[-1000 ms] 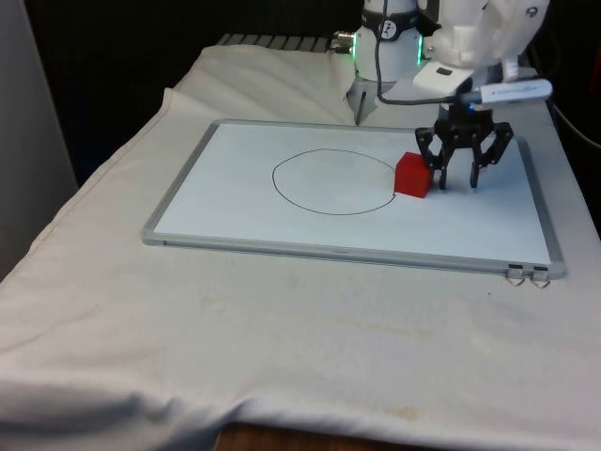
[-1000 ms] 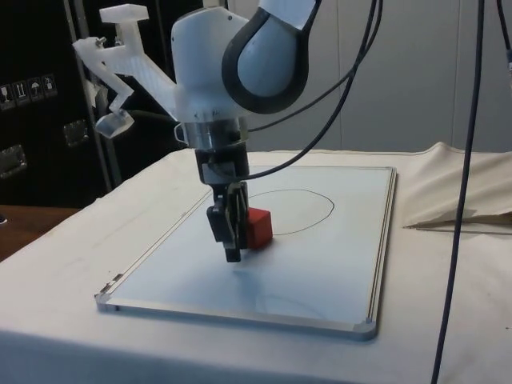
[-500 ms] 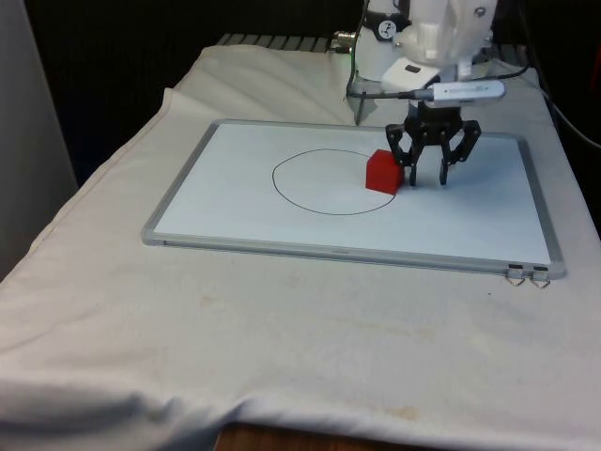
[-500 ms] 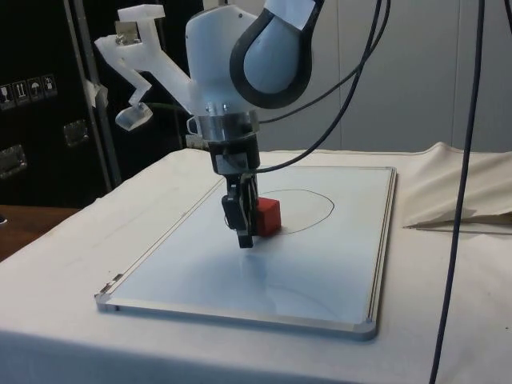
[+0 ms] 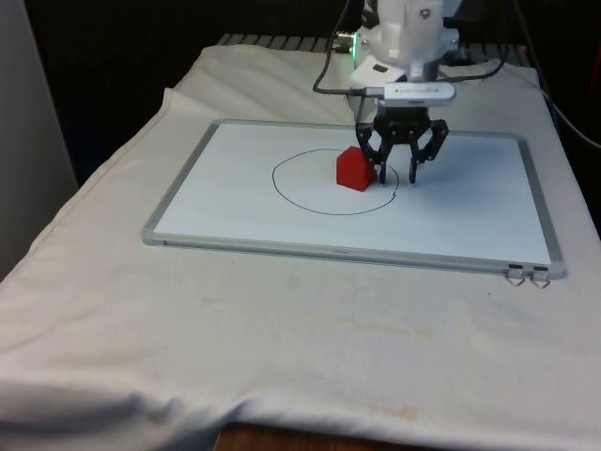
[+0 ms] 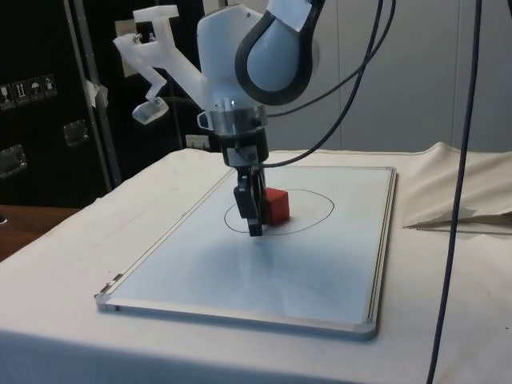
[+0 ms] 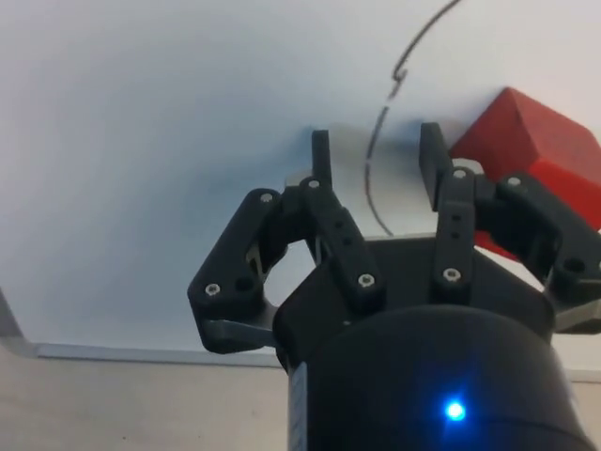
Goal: Push the cube into the marked area.
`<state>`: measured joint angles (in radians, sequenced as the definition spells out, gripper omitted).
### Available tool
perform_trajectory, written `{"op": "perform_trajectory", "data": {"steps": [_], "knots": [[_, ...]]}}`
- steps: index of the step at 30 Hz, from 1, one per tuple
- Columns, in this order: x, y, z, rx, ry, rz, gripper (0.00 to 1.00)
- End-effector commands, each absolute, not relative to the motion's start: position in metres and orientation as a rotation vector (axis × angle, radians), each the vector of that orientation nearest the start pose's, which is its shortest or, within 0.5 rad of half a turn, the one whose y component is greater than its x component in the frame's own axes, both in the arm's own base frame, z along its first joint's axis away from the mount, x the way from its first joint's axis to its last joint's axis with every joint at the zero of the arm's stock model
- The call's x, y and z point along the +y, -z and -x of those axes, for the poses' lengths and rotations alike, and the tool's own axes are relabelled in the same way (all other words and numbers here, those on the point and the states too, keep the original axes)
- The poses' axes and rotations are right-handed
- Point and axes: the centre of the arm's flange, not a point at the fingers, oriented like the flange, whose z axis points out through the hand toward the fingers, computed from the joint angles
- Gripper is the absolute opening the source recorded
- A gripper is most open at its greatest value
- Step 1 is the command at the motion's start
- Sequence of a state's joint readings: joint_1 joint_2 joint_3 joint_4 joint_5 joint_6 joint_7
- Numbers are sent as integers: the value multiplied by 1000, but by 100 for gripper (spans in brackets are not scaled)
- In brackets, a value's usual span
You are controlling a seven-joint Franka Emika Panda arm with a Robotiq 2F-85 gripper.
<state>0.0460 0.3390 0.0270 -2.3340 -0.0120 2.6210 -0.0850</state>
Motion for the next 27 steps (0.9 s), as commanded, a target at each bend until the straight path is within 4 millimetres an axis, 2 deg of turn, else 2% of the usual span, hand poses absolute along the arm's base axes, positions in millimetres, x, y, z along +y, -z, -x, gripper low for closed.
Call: {"op": "perform_trajectory", "data": {"steps": [1, 14, 27], "knots": [[35, -188, -510, -267, -74, 3130, 0], [8, -188, -510, -285, -86, 3147, 0], [17, -216, -513, -240, -41, 3133, 0]]}}
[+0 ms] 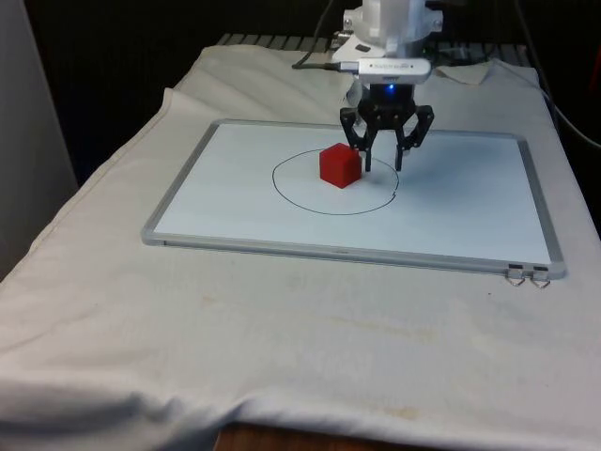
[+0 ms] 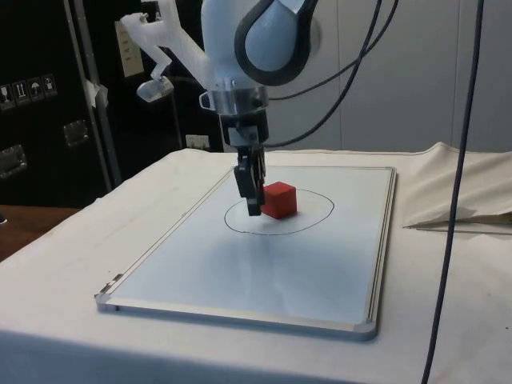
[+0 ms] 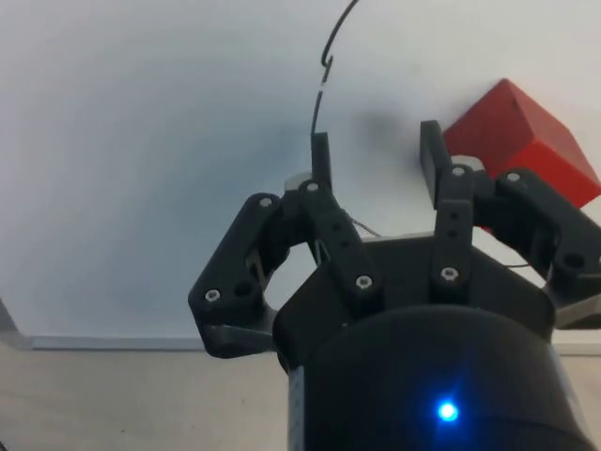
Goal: Push the cube into the marked area.
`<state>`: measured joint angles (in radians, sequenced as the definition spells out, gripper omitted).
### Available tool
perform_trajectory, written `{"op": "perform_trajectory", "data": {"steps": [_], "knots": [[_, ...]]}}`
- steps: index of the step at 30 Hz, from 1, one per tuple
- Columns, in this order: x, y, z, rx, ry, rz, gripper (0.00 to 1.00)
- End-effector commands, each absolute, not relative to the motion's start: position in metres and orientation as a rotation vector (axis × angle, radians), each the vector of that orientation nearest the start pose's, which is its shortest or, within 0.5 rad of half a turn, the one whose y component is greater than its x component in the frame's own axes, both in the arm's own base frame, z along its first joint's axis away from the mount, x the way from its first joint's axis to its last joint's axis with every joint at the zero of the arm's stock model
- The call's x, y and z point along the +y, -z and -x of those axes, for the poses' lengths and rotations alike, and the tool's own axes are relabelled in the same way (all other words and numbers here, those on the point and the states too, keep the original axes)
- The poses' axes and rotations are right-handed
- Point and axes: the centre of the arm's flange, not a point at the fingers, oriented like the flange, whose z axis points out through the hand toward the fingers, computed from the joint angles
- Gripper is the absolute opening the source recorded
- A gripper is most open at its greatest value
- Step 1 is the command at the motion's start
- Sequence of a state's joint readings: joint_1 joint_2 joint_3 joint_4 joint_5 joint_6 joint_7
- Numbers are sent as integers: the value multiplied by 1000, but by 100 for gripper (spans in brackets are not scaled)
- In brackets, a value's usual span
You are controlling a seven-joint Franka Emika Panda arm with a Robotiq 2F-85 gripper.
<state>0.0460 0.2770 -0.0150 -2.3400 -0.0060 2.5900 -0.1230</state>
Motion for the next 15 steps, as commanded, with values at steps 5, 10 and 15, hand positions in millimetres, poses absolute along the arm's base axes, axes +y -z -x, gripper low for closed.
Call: {"op": "perform_trajectory", "data": {"steps": [5, 10, 15], "knots": [[20, -229, -513, -197, -9, 3135, 0], [22, -239, -514, -165, 16, 3138, 0], [23, -248, -516, -145, 31, 3141, 0]]}}
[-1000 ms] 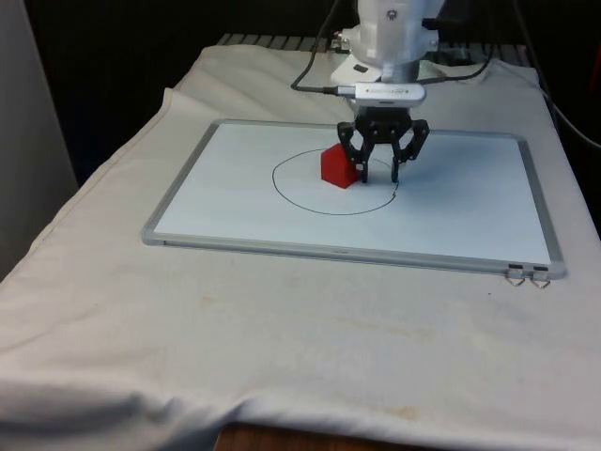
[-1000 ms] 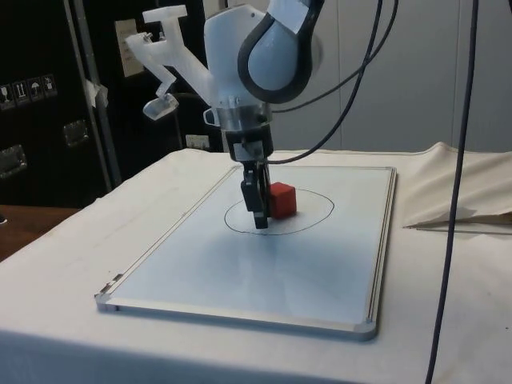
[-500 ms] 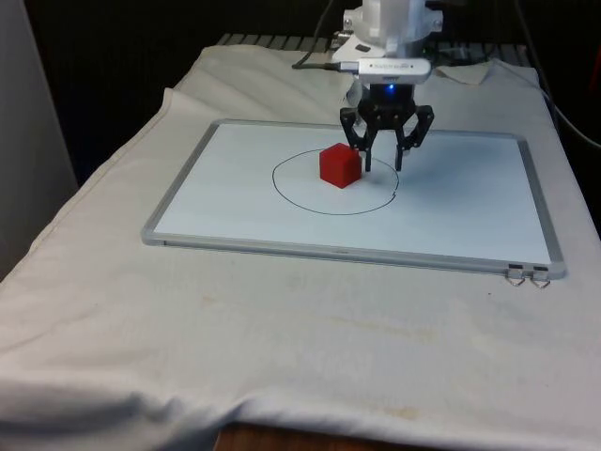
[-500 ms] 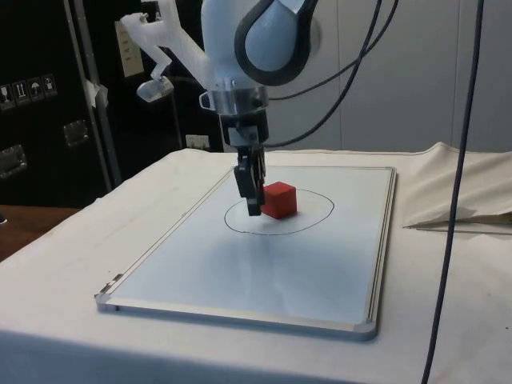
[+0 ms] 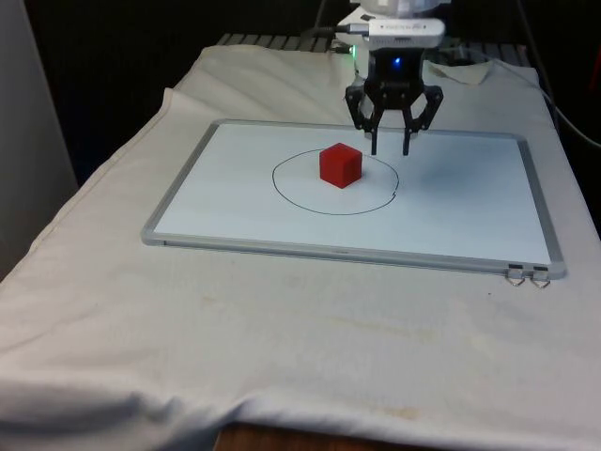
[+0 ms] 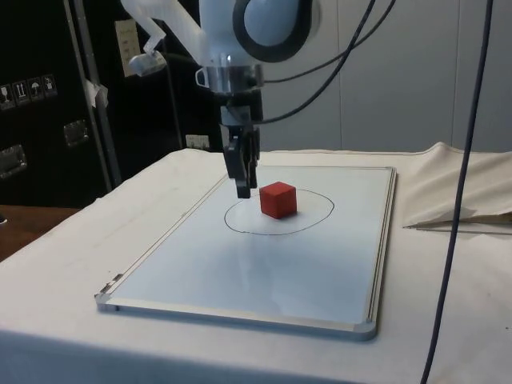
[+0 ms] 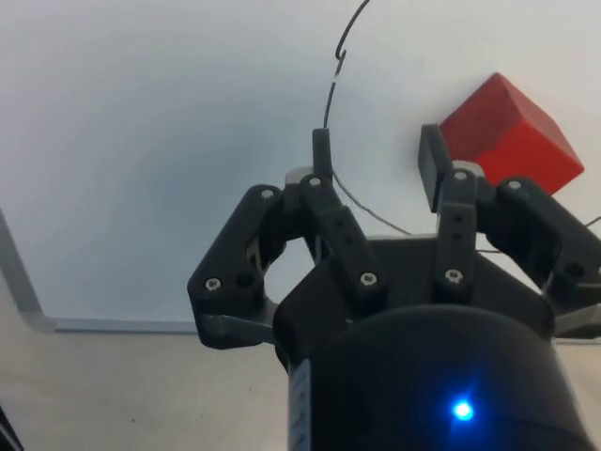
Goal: Push the cube into the marked area.
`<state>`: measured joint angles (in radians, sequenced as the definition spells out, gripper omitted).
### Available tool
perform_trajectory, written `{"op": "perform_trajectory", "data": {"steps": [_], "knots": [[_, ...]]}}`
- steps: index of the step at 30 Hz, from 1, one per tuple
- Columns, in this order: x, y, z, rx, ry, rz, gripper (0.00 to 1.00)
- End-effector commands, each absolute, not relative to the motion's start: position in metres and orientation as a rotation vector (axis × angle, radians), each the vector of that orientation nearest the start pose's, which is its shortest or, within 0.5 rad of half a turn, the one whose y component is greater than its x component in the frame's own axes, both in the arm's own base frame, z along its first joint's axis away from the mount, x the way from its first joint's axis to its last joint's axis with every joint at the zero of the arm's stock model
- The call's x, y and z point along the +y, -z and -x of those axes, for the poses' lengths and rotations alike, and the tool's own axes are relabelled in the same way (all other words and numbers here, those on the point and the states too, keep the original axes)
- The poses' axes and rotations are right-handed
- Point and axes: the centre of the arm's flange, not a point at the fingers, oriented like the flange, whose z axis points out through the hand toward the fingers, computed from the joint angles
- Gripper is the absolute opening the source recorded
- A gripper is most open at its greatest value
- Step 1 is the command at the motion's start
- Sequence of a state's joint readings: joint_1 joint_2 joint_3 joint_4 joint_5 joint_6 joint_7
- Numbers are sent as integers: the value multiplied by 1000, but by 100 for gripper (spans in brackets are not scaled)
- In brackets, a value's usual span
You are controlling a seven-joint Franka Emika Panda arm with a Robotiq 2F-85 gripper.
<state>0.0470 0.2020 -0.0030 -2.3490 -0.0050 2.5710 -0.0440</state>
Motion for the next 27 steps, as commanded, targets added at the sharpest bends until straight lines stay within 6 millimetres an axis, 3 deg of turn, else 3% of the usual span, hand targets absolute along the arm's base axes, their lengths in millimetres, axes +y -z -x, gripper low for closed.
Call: {"op": "perform_trajectory", "data": {"steps": [1, 27], "knots": [[26, -257, -516, -127, 41, 3142, 0], [48, -345, -519, 11, 87, 3141, 0]]}}
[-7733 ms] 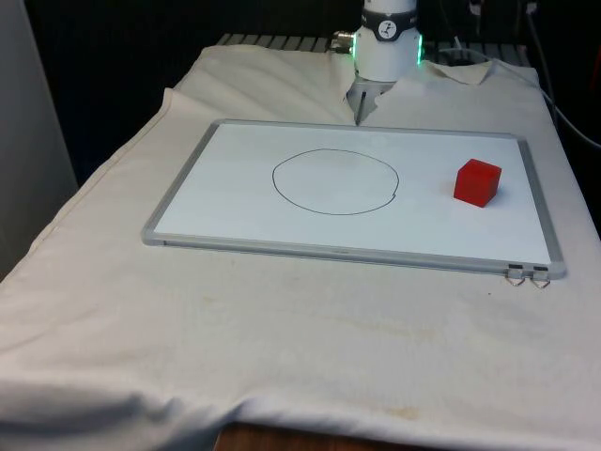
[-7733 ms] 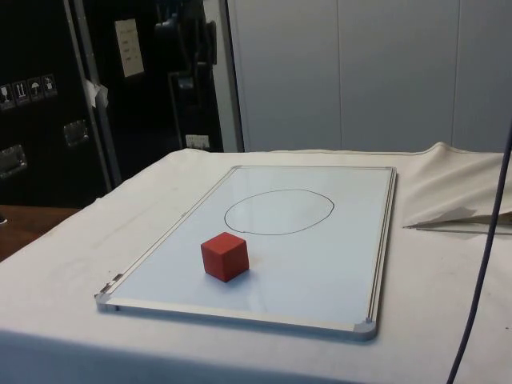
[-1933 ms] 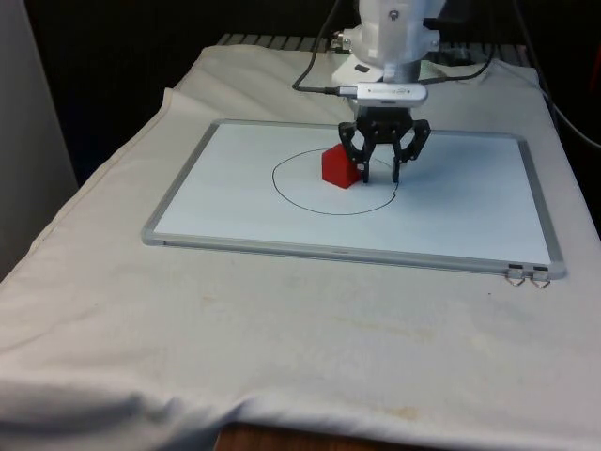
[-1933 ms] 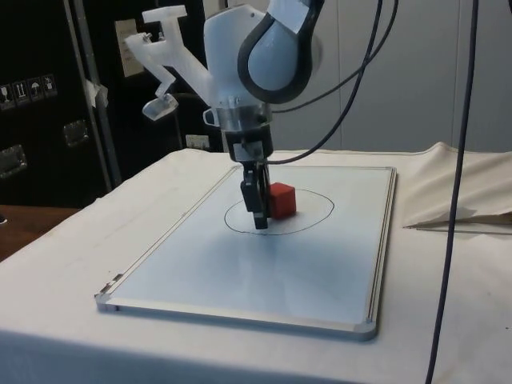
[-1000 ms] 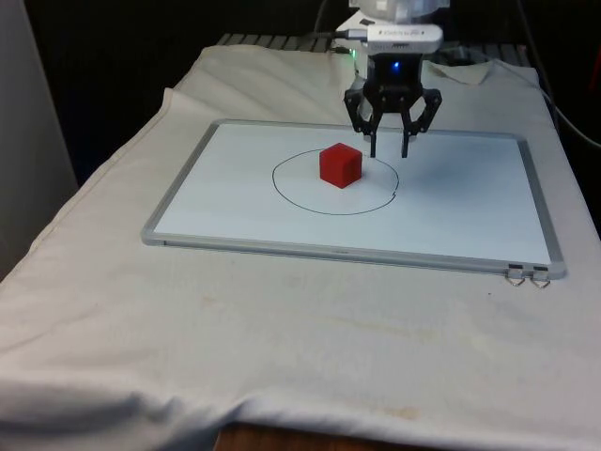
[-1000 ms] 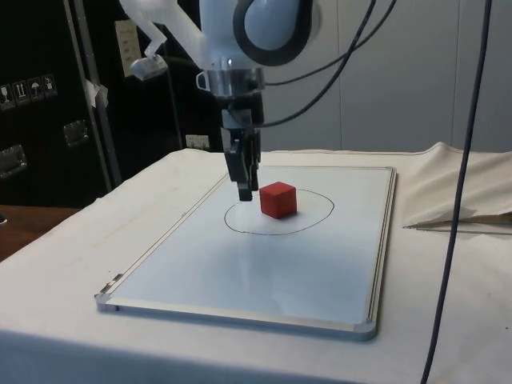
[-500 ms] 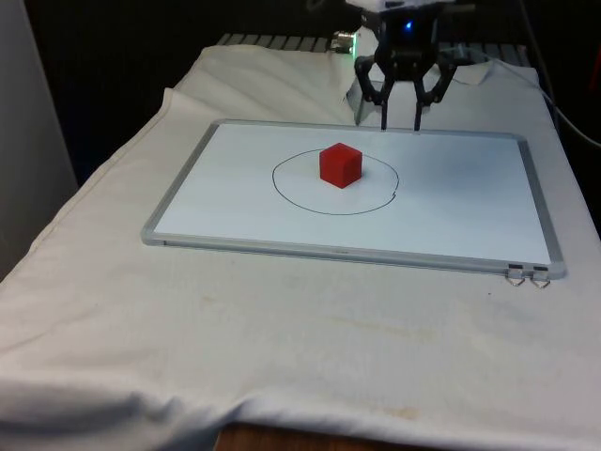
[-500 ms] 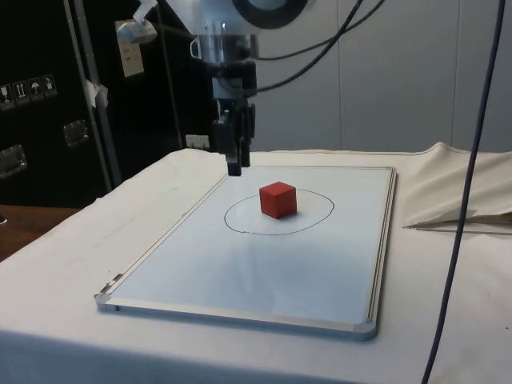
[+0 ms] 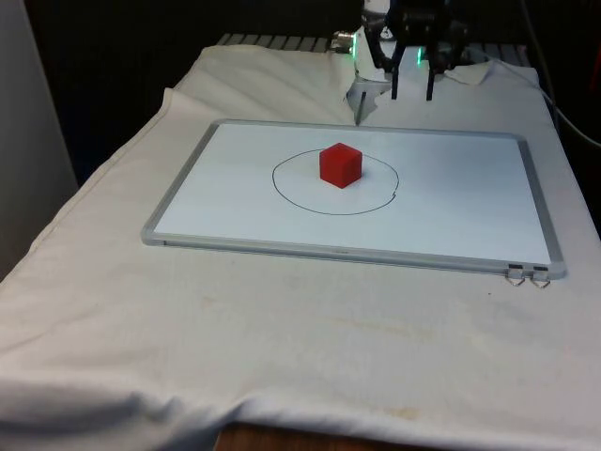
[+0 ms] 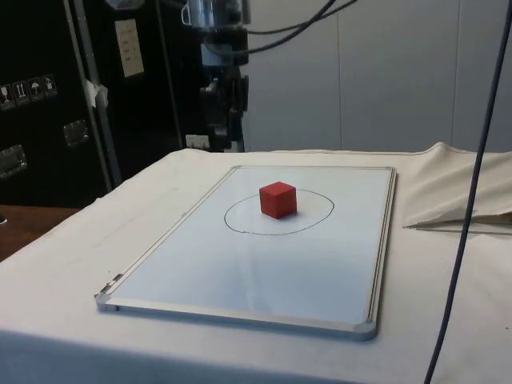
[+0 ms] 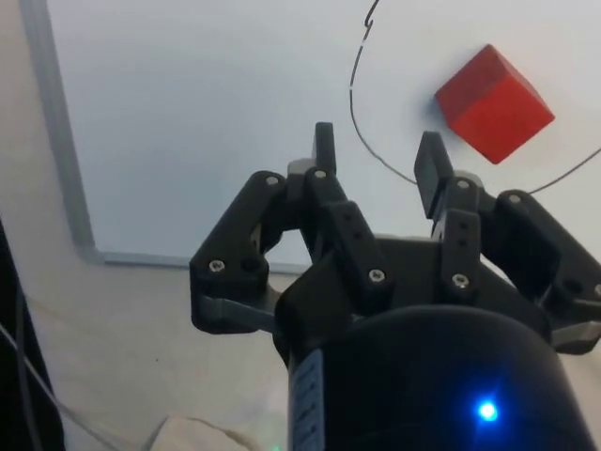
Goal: Push the cube into the marked area.
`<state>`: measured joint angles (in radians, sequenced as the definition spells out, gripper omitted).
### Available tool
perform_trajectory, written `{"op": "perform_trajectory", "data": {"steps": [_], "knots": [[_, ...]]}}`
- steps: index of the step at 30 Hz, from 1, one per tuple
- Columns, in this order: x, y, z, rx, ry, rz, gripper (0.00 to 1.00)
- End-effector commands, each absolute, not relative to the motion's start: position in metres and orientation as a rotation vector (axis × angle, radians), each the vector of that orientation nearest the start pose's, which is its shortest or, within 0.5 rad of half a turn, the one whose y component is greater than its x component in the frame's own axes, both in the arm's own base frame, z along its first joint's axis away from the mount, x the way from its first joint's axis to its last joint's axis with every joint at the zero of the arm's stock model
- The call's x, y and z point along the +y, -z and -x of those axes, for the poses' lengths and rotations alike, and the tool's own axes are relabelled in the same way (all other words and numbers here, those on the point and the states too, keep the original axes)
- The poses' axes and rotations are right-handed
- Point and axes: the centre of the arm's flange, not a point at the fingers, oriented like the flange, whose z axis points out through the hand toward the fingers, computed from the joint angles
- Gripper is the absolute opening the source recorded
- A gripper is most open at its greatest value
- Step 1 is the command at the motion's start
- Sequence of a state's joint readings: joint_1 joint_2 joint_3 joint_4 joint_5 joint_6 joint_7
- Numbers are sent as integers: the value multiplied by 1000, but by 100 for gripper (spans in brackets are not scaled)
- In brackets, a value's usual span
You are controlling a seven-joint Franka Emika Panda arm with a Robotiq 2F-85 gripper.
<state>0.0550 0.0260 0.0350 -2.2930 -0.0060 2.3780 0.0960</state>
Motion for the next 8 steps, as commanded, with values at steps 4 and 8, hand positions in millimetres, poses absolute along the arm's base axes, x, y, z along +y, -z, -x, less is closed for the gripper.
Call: {"op": "perform_trajectory", "data": {"steps": [4, 8], "knots": [[48, -357, -521, 25, 81, 3141, 0], [49, -365, -522, 32, 76, 3141, 0]]}}
